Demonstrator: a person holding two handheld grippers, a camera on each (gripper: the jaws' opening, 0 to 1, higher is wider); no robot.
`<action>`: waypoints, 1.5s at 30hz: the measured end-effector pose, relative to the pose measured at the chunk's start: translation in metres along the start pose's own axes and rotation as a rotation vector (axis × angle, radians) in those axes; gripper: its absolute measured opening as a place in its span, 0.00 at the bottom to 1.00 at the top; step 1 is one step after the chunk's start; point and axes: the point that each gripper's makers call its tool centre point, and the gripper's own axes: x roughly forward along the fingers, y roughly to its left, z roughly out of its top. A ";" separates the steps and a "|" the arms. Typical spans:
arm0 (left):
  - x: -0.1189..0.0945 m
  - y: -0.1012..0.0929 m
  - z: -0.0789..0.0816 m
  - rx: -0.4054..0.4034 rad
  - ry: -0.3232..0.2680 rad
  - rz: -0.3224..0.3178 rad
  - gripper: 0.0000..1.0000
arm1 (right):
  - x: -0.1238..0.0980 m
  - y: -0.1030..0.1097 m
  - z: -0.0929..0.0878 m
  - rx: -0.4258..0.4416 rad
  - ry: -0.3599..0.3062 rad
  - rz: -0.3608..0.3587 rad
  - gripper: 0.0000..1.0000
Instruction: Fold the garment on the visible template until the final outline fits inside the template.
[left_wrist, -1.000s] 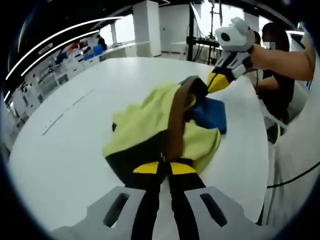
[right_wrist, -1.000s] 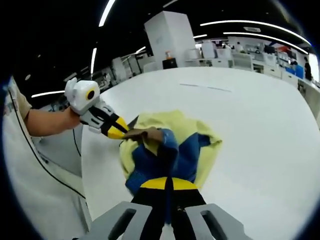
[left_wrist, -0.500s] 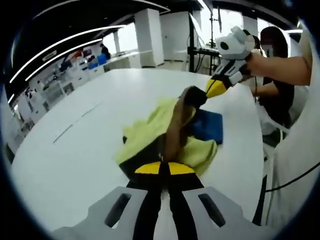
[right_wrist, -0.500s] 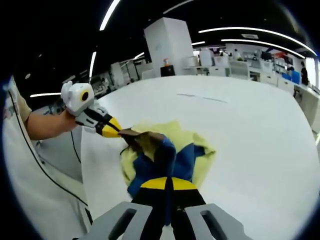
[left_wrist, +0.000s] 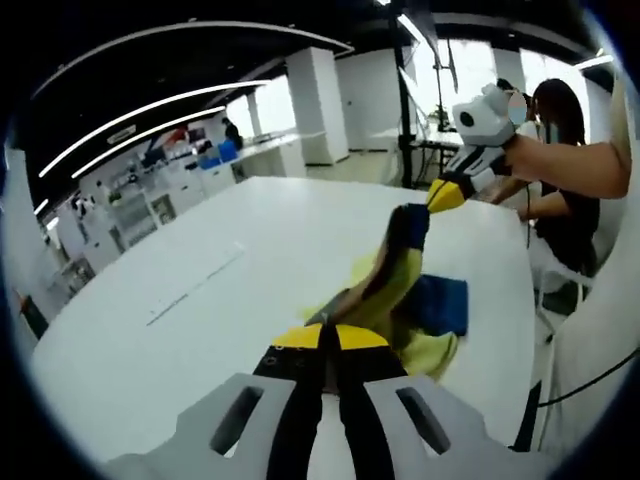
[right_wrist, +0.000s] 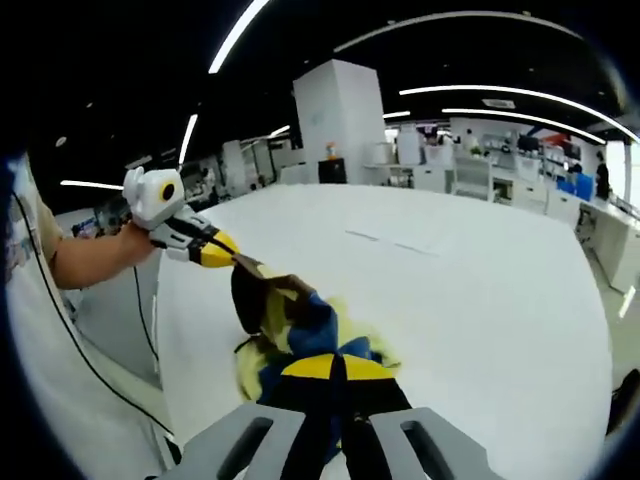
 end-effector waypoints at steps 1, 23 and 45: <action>0.000 0.003 0.004 0.012 0.003 0.003 0.00 | 0.000 -0.002 0.002 -0.002 -0.002 -0.002 0.00; 0.026 0.060 0.051 0.059 0.013 0.023 0.00 | 0.016 -0.046 0.068 -0.094 -0.032 -0.047 0.00; 0.095 0.115 0.011 0.016 0.151 0.049 0.00 | 0.084 -0.111 0.055 -0.105 0.066 -0.102 0.00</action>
